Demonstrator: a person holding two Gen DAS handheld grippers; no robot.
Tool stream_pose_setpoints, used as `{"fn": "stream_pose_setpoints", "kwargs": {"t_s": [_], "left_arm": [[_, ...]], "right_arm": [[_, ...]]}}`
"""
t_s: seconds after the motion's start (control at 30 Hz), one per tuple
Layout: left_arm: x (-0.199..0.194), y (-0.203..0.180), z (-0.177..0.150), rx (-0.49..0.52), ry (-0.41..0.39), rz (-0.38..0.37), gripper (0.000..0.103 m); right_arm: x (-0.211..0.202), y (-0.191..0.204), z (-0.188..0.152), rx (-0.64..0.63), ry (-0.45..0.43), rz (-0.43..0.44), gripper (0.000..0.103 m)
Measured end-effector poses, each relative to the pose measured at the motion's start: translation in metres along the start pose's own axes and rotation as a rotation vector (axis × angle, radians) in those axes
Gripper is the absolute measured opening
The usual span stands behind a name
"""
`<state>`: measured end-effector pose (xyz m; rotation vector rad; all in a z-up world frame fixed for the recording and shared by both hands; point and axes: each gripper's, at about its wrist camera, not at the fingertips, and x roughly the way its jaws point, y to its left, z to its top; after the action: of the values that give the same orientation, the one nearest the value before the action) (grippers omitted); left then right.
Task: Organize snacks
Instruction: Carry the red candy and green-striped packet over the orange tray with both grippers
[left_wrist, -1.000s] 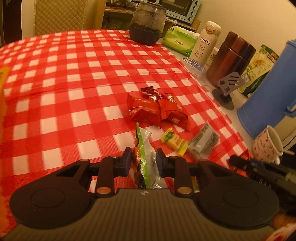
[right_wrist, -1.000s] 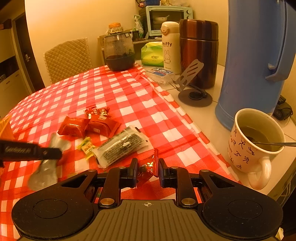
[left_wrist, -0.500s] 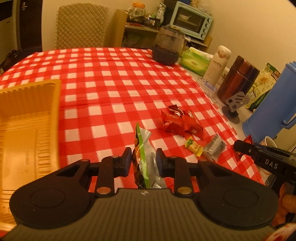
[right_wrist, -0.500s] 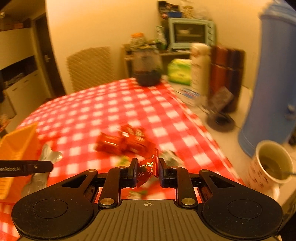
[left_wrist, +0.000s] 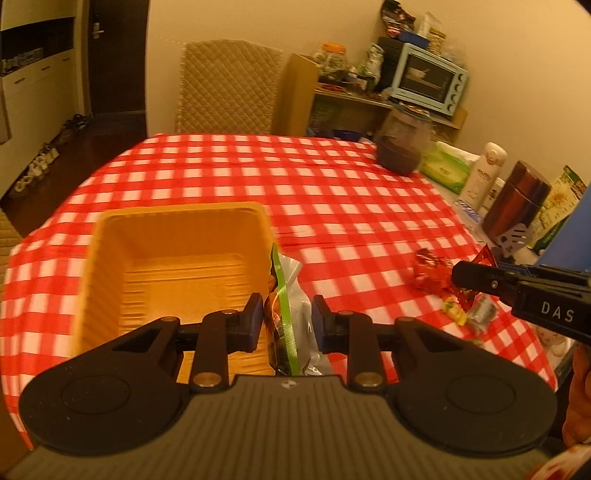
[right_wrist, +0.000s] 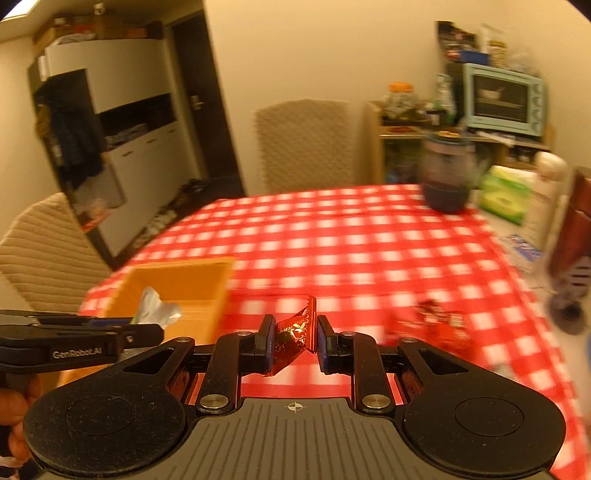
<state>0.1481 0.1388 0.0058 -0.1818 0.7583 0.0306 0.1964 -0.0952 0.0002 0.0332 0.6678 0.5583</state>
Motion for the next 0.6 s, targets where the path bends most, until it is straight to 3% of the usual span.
{"fn": "stream_pose_setpoints", "kwargs": {"t_s": [0.3, 0.6], "left_arm": [[-0.005, 0.065, -0.012, -0.039, 0.034, 0.079, 0.025], [0.005, 0.096, -0.024, -0.066, 0.064, 0.092, 0.026]], "right_arm": [[0.05, 0.071, -0.014, -0.036, 0.018, 0.126, 0.023], [0.09, 0.09, -0.04, -0.064, 0.072, 0.162, 0.023]]}}
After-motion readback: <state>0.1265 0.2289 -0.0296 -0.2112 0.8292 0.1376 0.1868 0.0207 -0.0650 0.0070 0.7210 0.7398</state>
